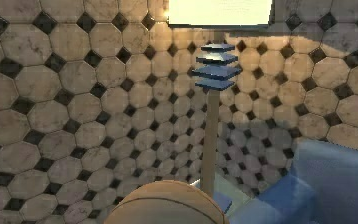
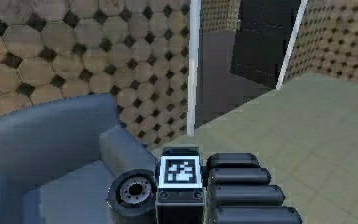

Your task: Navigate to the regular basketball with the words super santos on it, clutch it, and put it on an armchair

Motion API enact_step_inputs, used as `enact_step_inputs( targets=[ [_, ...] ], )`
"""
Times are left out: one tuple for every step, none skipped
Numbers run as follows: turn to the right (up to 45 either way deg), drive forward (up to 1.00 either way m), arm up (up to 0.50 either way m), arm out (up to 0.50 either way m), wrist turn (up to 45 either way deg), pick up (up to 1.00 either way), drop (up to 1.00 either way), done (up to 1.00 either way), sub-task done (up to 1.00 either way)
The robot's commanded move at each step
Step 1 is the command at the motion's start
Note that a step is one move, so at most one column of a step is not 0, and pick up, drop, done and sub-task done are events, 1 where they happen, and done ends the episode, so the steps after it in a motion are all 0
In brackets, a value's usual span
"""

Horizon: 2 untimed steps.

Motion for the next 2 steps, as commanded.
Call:
enact_step_inputs(
  targets=[
    [-18.0, 0.00, 0.00, 0.00, 0.0, 0.00, 0.00, 0.00, 0.00],
    [0.0, 0.00, 0.00, 0.48, 0.0, 0.00, 0.00, 0.00, 0.00]
  ],
)
